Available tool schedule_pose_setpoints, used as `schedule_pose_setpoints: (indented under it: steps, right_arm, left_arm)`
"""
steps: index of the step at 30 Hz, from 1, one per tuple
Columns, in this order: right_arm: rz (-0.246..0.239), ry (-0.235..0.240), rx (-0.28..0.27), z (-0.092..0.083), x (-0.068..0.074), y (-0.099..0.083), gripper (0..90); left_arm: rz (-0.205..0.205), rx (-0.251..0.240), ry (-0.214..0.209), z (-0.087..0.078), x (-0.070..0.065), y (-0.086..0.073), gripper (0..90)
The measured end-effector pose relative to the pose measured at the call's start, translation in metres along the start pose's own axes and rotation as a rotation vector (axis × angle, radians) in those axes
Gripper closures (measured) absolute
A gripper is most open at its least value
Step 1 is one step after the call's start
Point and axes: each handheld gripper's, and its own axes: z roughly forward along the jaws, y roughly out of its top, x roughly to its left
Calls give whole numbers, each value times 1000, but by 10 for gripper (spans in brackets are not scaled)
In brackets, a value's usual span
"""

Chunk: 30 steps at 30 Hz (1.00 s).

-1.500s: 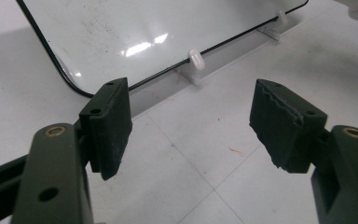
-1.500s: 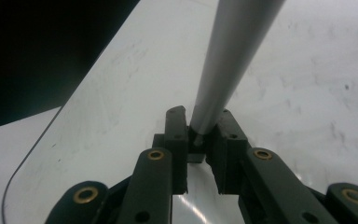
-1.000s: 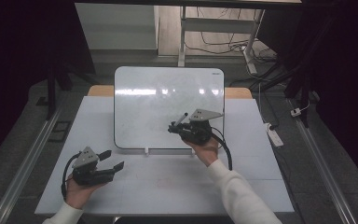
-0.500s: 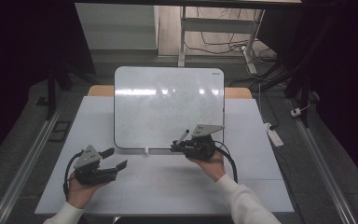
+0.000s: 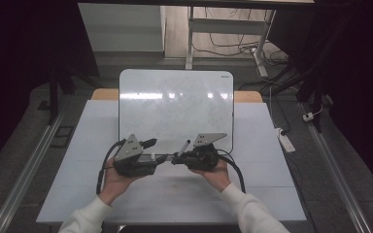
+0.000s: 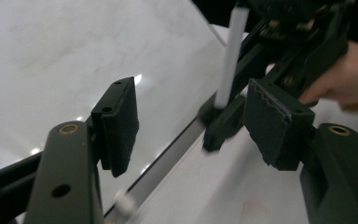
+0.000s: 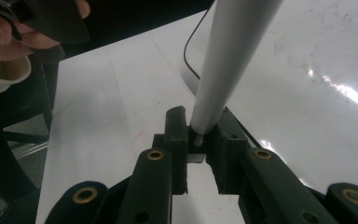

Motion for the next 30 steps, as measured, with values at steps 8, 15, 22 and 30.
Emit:
schedule_pose_setpoints:
  steps: [8,15,22,30]
  right_arm:
    - [4,33,10,3,1,-2,782]
    - [7,51,25,6,1,-3,782]
    - [9,52,32,9,2,-3,781]
    - [-17,19,-26,6,6,-3,664]
  left_arm:
    - [-16,4,-115,35,3,11,503]
    - [6,42,-173,44,4,11,740]
    - [14,50,-168,43,3,11,816]
    - [-3,20,-134,35,7,12,818]
